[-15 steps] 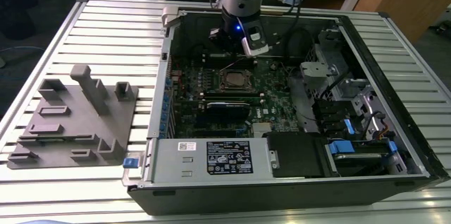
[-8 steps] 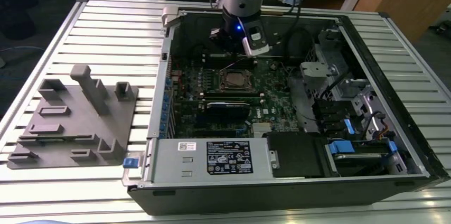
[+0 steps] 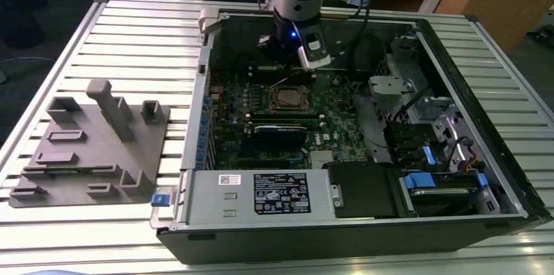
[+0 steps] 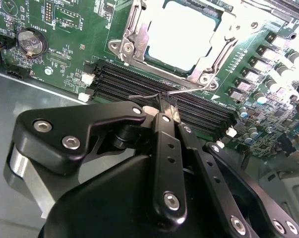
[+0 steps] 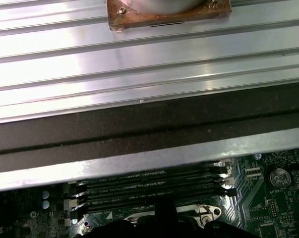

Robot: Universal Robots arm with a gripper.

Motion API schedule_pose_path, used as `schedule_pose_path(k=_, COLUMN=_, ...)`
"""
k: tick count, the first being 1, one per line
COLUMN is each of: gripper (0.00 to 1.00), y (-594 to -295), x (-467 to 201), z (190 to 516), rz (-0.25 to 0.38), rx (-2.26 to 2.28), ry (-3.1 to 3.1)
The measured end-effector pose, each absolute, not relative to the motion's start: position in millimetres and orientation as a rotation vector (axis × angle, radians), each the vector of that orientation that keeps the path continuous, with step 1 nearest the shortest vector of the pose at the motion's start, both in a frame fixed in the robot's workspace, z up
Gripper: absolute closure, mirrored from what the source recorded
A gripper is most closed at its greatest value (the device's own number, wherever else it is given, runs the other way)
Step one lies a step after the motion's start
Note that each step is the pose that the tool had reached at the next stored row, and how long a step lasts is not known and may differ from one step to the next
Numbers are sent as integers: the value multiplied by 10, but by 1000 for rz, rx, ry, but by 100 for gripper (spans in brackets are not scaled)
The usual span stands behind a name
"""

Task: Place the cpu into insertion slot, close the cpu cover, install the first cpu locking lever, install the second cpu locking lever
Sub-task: 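Install the first cpu locking lever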

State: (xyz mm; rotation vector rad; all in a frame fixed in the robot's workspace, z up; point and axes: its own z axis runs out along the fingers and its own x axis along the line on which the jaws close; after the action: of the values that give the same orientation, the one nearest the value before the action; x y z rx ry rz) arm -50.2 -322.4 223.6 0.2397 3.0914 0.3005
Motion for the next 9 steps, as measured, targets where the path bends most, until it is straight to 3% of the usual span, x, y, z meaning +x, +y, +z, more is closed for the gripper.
schedule_pose_path(k=9, gripper=89, y=-3224, x=-498, z=2189, rz=300, rx=240, ry=3091)
